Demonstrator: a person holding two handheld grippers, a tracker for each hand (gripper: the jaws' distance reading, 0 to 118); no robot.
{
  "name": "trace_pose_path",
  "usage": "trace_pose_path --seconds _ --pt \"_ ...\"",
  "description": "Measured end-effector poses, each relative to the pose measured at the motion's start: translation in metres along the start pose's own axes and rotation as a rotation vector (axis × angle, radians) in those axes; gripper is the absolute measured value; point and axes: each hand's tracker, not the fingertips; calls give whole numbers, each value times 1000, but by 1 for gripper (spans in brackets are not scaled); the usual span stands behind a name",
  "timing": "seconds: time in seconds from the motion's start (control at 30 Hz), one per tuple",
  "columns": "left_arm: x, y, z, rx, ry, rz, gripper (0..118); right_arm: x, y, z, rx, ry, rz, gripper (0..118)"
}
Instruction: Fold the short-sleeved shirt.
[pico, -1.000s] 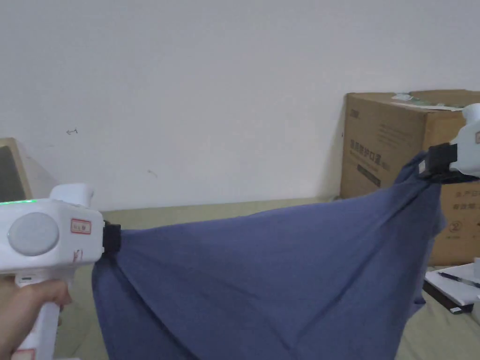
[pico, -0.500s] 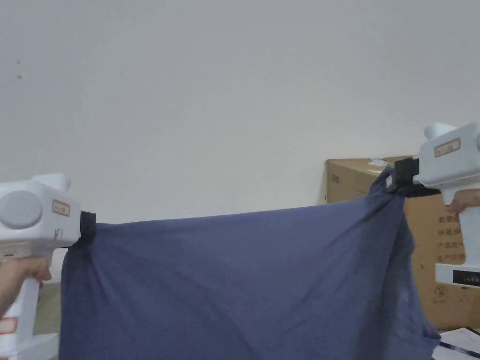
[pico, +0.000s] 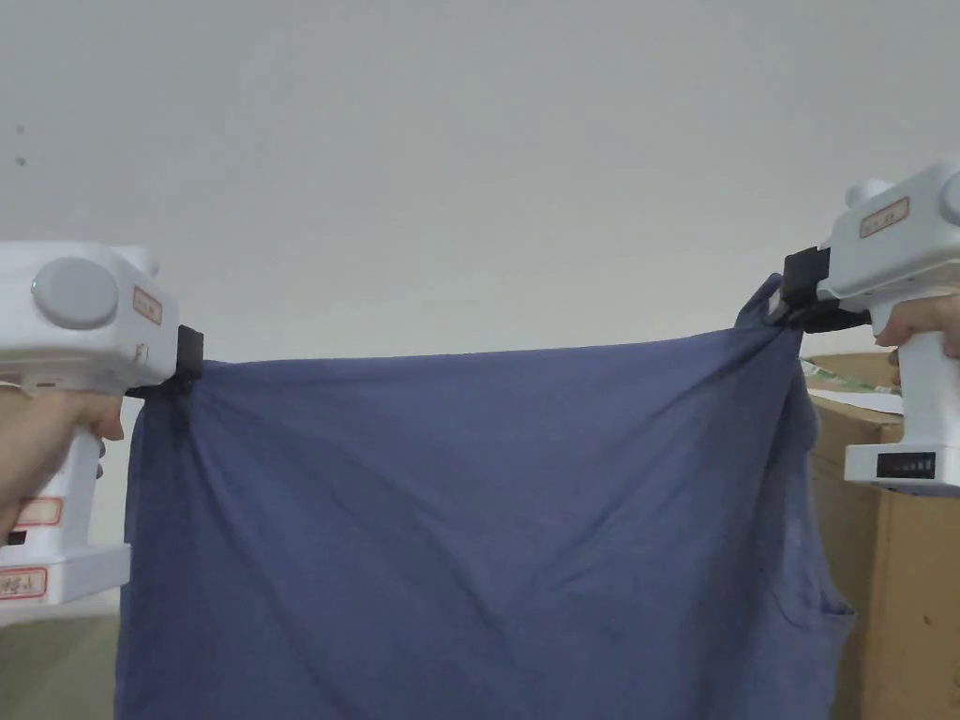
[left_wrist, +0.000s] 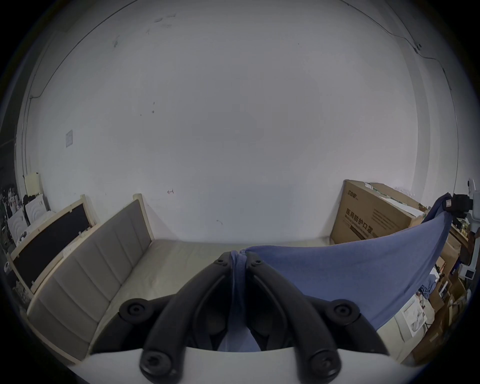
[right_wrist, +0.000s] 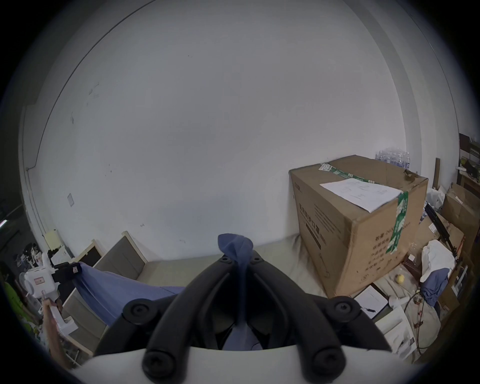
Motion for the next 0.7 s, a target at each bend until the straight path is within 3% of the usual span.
trace_pose_path --seconds 0.17,0.33,0.5,0.7 --pt "-2 31 -30 64 26 23 5 -14 17 -26 34 2 48 3" --pt "-5 15 -75 41 51 12 5 -14 -4 -63 -11 -15 59 3" --pt "-12 -59 -152 -97 70 24 5 0 -69 -128 -156 -38 99 3" --pt "-20 -193 -249 -316 91 86 5 32 -188 -225 -355 -79 57 3"
